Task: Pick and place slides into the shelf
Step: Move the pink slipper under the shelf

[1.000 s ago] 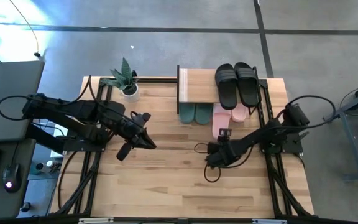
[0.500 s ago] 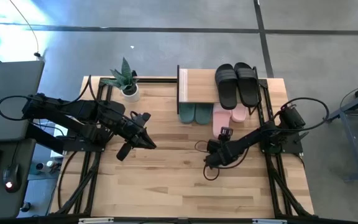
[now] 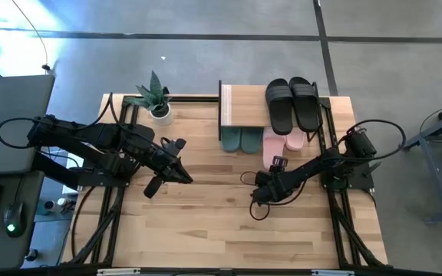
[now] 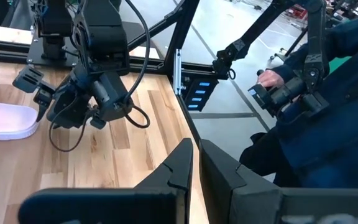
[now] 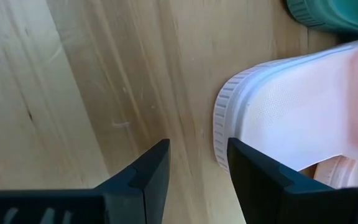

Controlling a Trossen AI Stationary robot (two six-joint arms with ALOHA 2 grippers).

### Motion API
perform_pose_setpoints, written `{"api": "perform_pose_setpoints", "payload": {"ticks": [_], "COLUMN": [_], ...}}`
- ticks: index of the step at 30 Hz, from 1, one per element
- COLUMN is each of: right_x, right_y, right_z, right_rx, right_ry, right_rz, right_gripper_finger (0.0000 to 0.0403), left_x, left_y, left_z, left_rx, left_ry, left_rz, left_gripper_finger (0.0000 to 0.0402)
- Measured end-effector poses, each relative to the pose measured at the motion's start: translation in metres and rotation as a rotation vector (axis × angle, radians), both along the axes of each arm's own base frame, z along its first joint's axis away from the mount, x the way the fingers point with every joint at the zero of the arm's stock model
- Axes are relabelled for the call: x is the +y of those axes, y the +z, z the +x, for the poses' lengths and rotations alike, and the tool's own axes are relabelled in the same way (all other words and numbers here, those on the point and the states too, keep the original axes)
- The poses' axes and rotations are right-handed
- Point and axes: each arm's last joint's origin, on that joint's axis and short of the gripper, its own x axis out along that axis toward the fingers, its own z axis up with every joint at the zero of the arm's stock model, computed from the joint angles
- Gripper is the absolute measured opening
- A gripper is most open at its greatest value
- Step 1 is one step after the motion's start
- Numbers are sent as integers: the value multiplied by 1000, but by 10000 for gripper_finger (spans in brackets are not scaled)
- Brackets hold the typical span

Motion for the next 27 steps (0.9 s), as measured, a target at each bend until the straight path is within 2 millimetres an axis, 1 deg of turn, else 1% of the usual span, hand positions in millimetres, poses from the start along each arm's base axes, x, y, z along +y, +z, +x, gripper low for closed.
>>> {"api": "perform_pose_setpoints", "payload": {"ticks": [7,14,21,27], "right_x": [0,-2,-1,-3], "right_y": [0,1,0,0], "right_z": [-1,-7,-7,-6], "right_rx": [-5,48,55,58], "right_ry": [-24,-63,-73,-74], "right_rz": [-2,-9,39,39], "right_gripper_finger": [152,152,152,152], "left_x": [0,0,0,0], "left_y": [0,0,0,0], "left_z": [0,0,0,0], "left_rx": [0,0,-3,-13], "left_ry": [-1,-1,-5,-16], "left_rz": [0,0,9,35], "left_gripper_finger": [17,17,17,17]}}
